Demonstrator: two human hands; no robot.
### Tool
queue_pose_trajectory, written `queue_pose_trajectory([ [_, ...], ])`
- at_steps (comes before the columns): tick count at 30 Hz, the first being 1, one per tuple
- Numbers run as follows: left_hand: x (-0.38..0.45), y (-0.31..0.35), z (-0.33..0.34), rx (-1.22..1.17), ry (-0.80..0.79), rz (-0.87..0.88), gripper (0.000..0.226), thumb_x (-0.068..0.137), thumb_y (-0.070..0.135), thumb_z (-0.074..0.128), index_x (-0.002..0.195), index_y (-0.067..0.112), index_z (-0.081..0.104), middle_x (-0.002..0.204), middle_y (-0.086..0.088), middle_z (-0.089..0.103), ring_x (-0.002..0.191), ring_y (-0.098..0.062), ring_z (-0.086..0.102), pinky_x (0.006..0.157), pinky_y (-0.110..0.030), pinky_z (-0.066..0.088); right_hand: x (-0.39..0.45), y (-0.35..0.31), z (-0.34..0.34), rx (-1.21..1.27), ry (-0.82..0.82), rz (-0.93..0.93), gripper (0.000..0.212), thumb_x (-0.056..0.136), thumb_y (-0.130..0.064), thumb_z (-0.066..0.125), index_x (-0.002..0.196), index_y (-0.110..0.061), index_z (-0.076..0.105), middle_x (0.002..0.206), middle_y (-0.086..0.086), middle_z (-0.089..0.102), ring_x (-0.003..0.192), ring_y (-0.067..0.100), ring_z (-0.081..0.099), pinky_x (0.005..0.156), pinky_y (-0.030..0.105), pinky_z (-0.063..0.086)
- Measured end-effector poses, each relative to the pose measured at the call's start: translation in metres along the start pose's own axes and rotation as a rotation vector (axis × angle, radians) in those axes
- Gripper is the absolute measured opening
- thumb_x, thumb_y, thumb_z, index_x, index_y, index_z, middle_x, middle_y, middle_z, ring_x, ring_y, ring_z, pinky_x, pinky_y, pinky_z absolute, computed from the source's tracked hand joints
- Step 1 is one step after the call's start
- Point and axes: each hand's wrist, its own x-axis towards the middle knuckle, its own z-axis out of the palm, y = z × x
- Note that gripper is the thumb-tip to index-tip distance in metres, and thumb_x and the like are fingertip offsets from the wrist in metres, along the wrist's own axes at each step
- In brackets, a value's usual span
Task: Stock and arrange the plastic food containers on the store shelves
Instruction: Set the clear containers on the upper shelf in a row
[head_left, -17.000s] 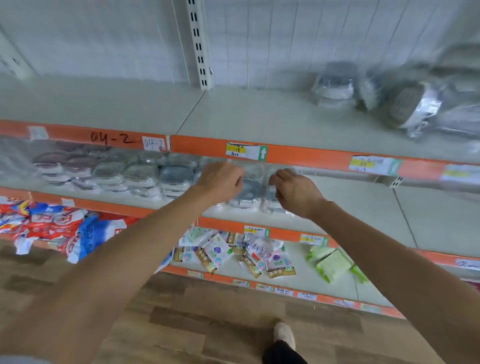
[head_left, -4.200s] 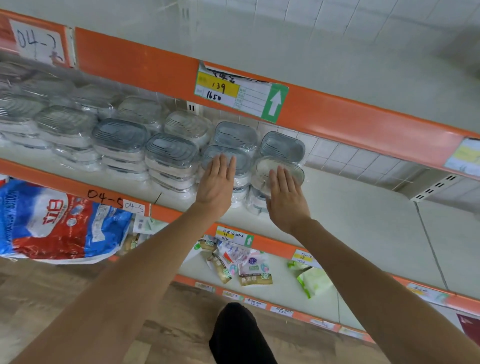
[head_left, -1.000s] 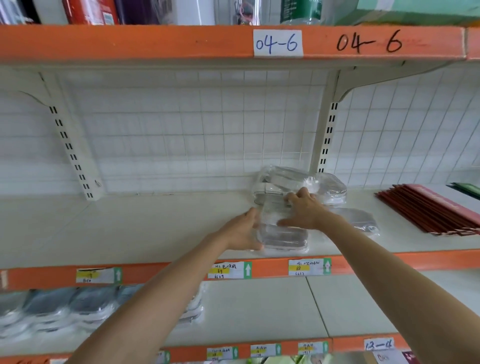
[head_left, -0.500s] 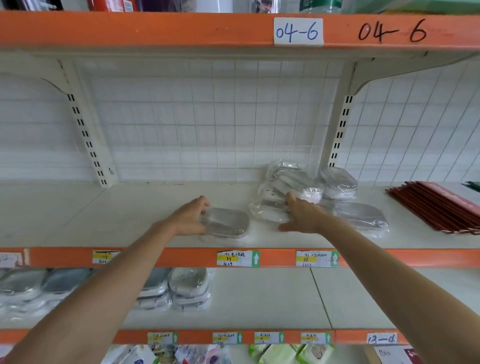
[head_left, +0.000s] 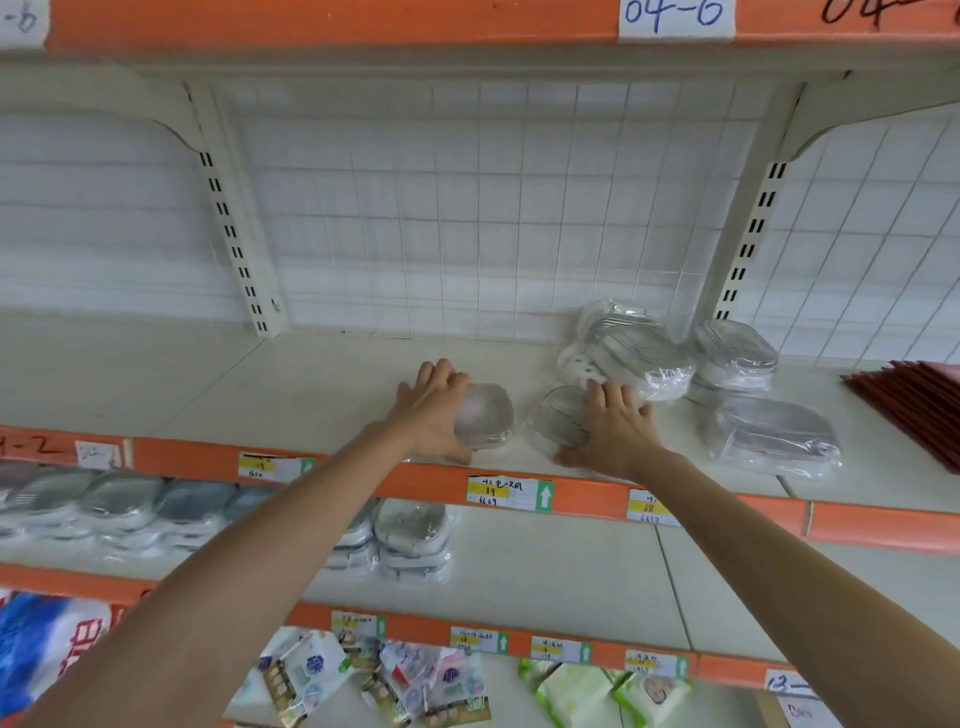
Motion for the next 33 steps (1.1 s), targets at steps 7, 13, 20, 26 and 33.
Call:
queue_pose_trajectory([
  [7, -0.038, -0.024, -0.003, 0.096, 0.278, 0.089, 0.096, 0.058, 0.058, 0.076, 0.133, 0.015, 0.035, 0.122, -0.005, 0.031, 0.111, -0.021, 0.03, 0.093, -0.034, 0.032, -0.018, -0.027, -0.013, -0.001, 0.261, -0.186, 0.09, 0.064, -0.057, 0.068, 0.135, -0.013, 0.033, 0.124, 0.007, 0.037, 0.115, 0.028, 0.034, 0.095, 0.041, 0.03],
  [13, -0.088, -0.038, -0.015, 0.191, 0.235, 0.249, 0.096, 0.054, 0.067, 0.071, 0.127, 0.011, 0.043, 0.115, -0.006, 0.036, 0.105, -0.022, 0.035, 0.091, -0.036, 0.038, -0.051, -0.043, -0.018, -0.102, 0.248, -0.441, 0.094, 0.055, -0.057, 0.073, 0.13, -0.009, 0.044, 0.119, 0.009, 0.045, 0.107, 0.031, 0.043, 0.085, 0.04, 0.031],
  [20, -0.136, -0.041, 0.041, 0.327, 0.02, 0.34, 0.091, 0.055, 0.068, 0.06, 0.125, 0.011, 0.044, 0.111, -0.004, 0.037, 0.099, -0.018, 0.028, 0.084, -0.032, 0.035, -0.104, -0.058, 0.036, -0.332, 0.253, -0.655, 0.096, 0.043, -0.049, 0.076, 0.123, 0.0, 0.052, 0.112, 0.016, 0.052, 0.099, 0.032, 0.048, 0.08, 0.044, 0.035],
  [26, -0.143, -0.031, 0.101, 0.26, -0.127, 0.343, 0.099, 0.064, 0.08, 0.046, 0.134, 0.01, 0.037, 0.12, -0.007, 0.036, 0.111, -0.024, 0.032, 0.092, -0.037, 0.033, -0.137, -0.05, 0.088, -0.292, 0.05, -0.613, 0.103, 0.042, -0.053, 0.079, 0.126, -0.002, 0.052, 0.113, 0.014, 0.057, 0.098, 0.032, 0.055, 0.084, 0.043, 0.035],
  [33, -0.13, 0.0, 0.186, 0.081, -0.301, 0.16, 0.087, 0.07, 0.055, 0.07, 0.136, 0.014, 0.03, 0.132, -0.005, 0.037, 0.119, -0.024, 0.037, 0.088, -0.038, 0.041, -0.162, -0.028, 0.167, -0.03, -0.321, -0.308, 0.081, 0.075, -0.053, 0.062, 0.142, -0.02, 0.029, 0.141, 0.003, 0.034, 0.129, 0.021, 0.033, 0.103, 0.035, 0.021],
])
